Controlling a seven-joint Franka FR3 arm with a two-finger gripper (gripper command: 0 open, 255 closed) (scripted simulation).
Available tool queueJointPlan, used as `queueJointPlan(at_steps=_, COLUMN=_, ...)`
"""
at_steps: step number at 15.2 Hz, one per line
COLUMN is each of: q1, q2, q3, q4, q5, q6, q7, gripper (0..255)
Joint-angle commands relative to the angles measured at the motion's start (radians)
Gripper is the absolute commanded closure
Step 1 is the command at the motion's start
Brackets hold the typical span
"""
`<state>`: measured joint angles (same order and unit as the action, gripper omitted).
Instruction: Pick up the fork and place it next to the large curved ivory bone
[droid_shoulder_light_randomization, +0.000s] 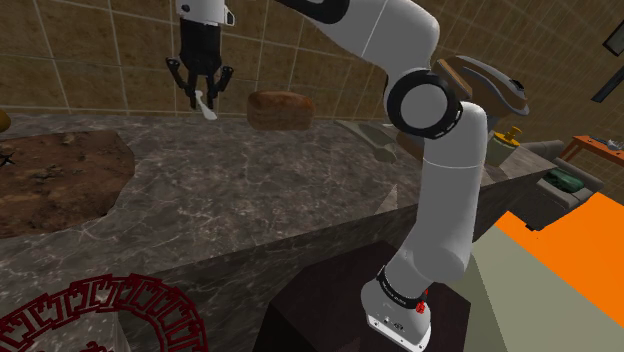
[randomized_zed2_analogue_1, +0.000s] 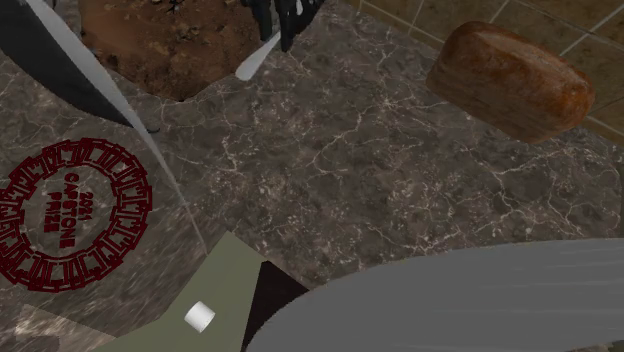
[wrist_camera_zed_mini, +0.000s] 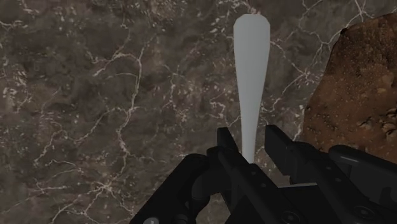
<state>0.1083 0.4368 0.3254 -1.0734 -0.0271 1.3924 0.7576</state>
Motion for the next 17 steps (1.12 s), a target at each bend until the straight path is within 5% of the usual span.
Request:
queueJointPlan(at_steps=1, q1=-0.057, q2=-0.12, q3=-0.002, q4=-0.177, q5=0.032, q6=0.056, q7=-0.041, gripper=255)
queueJointPlan(at_steps=8, q1=-0.168, q2=-0.393, q3=-0.051, q4=-0.527, q5=0.103, q6=0.134, q7=-0.192, gripper=255)
queueJointPlan(at_steps=17, q1=-0.254, q2=-0.655, q3=-0.159, q4=-0.816, q5=0.126, q6=0.15, q7=-0.395, gripper=255)
